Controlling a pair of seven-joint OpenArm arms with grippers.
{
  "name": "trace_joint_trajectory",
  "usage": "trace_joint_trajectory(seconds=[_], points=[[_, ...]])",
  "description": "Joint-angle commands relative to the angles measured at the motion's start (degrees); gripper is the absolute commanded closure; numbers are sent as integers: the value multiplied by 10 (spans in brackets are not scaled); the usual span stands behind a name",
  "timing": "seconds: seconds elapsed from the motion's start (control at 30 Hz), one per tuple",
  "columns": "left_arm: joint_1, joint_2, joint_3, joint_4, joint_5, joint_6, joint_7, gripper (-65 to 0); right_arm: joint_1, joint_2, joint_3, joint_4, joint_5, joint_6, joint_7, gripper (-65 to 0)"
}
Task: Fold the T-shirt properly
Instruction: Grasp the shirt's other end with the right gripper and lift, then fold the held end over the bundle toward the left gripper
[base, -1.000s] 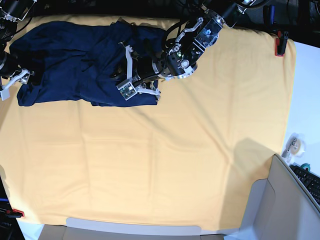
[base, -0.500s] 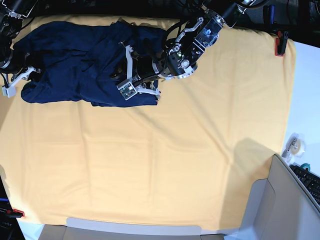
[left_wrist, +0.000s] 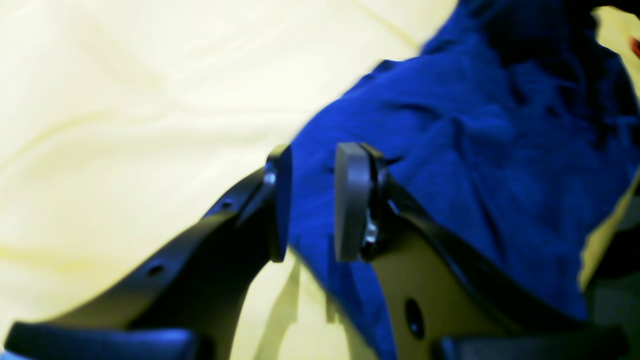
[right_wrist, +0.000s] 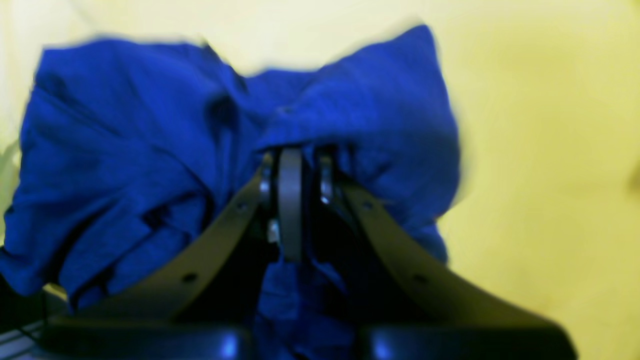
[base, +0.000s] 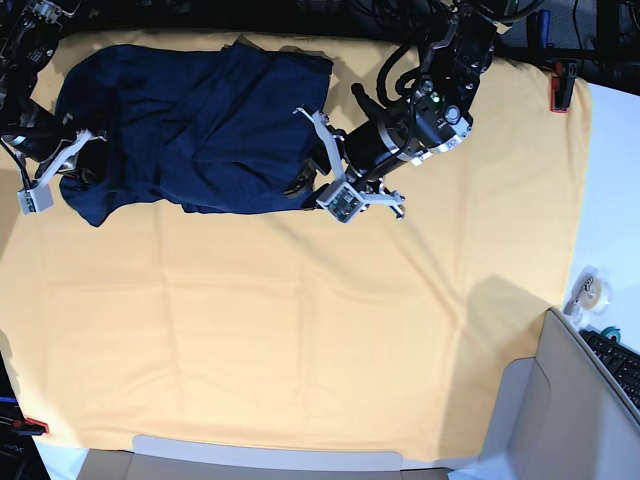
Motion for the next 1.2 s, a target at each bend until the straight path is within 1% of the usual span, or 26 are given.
trace_joint_trajectory(seconds=[0.0, 0.1, 0.23, 0.33, 0.47, 0.6, 0.77, 0.83, 1.0, 1.17], points=[[-3, -4, -13, 14, -5, -2, 2, -152, 0, 5, -10, 28, 14, 4, 6, 0], [-2, -5, -37, 15, -5, -3, 23, -152, 2, -7, -47, 71, 13, 4, 6, 0], [18, -5, -57, 15, -5, -3, 19, -152, 10, -14, -112, 83, 13, 4, 7, 0], [22, -5, -68, 15, -5, -4, 19, -152, 19, -33, -163, 84, 8, 4, 8, 0], [29, -5, -76, 15, -5, -4, 18, -152, 30, -61, -221, 85, -30, 3, 8, 0], [29, -5, -76, 15, -5, -4, 17, -152, 41, -80, -270, 86, -66, 3, 8, 0], [30, -5, -76, 15, -5, -4, 17, -152, 46, -101, -290, 83, -123, 2, 9, 0], [30, -5, -76, 15, -5, -4, 17, -152, 49, -103, -301, 83, -144, 2, 9, 0], [30, -5, -77, 15, -5, -4, 17, -152, 55, -118, -316, 85, -143, 2, 9, 0], [36, -4, -77, 15, -5, -4, 17, -152, 61, -122, -343, 81, -148, 2, 9, 0]])
